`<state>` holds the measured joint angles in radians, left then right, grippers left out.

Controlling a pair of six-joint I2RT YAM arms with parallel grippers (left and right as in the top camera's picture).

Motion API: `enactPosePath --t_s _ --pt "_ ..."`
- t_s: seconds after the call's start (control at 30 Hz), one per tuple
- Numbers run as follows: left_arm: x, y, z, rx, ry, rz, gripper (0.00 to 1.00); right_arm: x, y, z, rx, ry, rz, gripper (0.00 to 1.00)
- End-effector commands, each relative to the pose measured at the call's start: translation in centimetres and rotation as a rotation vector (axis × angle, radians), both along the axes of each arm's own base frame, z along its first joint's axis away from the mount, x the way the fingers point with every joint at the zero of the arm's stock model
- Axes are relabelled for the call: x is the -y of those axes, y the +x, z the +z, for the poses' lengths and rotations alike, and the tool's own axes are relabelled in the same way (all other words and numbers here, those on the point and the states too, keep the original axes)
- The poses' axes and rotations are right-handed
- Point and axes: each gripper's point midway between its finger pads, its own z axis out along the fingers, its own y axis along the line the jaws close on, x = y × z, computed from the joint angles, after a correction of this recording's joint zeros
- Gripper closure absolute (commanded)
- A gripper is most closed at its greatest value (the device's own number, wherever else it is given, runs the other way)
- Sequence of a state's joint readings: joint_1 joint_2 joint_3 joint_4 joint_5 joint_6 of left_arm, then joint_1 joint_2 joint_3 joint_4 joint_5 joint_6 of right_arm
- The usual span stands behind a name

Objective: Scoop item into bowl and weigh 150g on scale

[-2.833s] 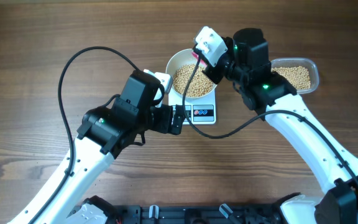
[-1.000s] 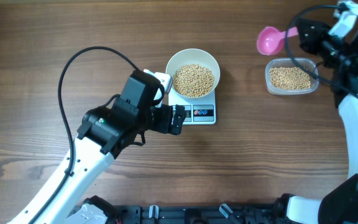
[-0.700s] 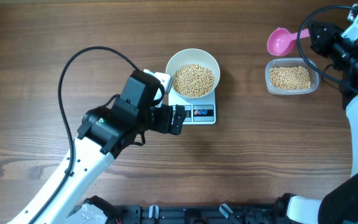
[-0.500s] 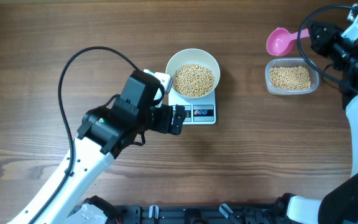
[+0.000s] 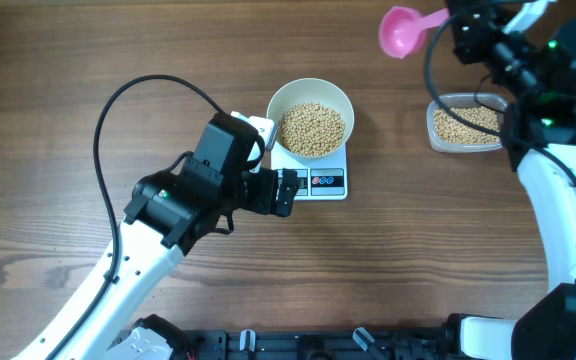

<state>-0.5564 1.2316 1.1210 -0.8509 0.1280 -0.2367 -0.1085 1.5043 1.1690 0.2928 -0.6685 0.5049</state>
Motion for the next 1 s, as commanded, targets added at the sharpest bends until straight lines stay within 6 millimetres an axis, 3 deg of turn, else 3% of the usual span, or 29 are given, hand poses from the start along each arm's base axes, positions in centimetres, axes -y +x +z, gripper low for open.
enactPosePath --t_s 0.0,0.27,0.6,0.73,0.97 --pt "0.0 0.0 -0.1 0.013 0.015 -0.016 0.0 -2.5 1.0 -1.8 -0.025 -0.012 0.045 0.96" --pt "0.0 0.0 -0.1 0.013 0.015 -0.016 0.0 -7.6 0.2 -3.6 0.05 -0.194 0.168 0.96" --pt "0.0 0.0 -0.1 0.013 0.015 -0.016 0.0 -13.4 -1.6 -5.4 0.031 -0.234 0.301 0.96" --pt "0.0 0.0 -0.1 0.013 0.015 -0.016 0.0 -15.0 -1.5 -6.9 0.007 -0.239 0.323 0.96" --pt "0.0 0.0 -0.1 0.013 0.015 -0.016 0.0 -16.3 -0.5 -9.8 -0.037 -0.251 0.324 0.96"
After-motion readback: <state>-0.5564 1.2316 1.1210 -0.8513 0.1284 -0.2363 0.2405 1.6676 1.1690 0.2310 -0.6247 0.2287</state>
